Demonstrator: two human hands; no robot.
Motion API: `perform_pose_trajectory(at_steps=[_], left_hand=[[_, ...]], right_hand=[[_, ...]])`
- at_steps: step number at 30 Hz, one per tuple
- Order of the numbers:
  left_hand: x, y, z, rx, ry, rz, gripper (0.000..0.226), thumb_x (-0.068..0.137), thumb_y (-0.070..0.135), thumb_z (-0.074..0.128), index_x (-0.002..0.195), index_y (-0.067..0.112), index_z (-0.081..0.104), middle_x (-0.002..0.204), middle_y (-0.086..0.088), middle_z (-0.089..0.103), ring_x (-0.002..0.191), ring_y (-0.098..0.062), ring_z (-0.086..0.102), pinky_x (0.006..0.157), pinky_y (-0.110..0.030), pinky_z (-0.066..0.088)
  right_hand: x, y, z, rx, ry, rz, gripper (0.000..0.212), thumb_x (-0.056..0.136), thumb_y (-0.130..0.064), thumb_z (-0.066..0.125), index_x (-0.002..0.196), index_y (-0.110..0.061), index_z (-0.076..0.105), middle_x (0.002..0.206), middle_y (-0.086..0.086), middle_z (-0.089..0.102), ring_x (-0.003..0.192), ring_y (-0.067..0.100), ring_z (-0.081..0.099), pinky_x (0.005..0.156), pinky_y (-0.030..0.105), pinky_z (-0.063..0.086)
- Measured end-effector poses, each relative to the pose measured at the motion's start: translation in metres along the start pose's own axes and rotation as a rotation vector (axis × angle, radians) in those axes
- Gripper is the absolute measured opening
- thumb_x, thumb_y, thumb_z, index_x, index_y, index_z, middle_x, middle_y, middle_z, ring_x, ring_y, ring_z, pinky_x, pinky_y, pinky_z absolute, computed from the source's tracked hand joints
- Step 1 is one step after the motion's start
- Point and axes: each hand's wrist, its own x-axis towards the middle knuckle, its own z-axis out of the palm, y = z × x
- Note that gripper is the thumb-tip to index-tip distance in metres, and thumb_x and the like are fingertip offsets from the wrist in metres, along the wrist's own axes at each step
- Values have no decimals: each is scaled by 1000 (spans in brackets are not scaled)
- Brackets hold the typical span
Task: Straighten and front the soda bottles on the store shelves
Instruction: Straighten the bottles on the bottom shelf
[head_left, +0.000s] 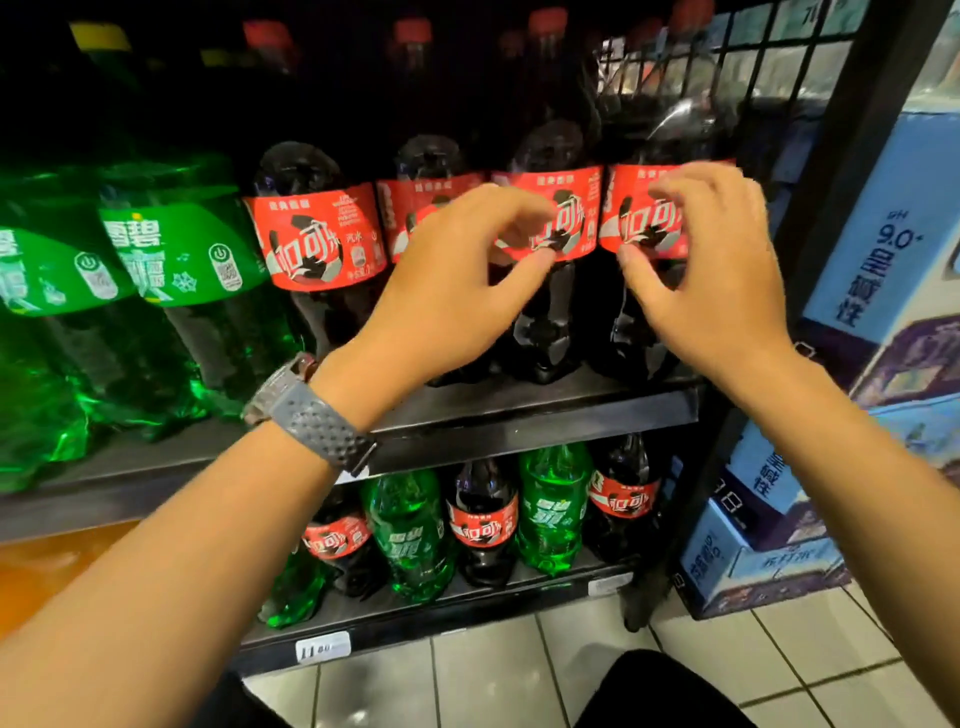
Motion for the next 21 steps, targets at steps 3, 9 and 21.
perform_pose_trajectory(at_steps=[3,9,21], left_hand=[[-52,-11,2,-253,-143,-186,15,90,13,63,104,15,69,93,3,71,86,-10,67,82,-30,54],[-168,-72,32,-259,-615,-607,14,89,27,66,102,27,70,92,4,72,86,-16,66,84,-31,53],[-221,-157,94,360,-274,-893,58,78,59,66,55,10,43,55,-5,48,65,-31,55,56,-34,35]], right_hand=[[-54,-10,11,148,-115,18,15,88,-23,59,101,-17,58,99,-4,55,90,14,53,80,21,39],[-166,-1,59,195,-556,228,8,87,-36,53,86,-30,59,79,-13,59,73,3,57,69,24,47],[-180,26,158,-151,-768,671,72,76,-70,55,75,0,70,72,17,66,87,33,65,72,32,44]])
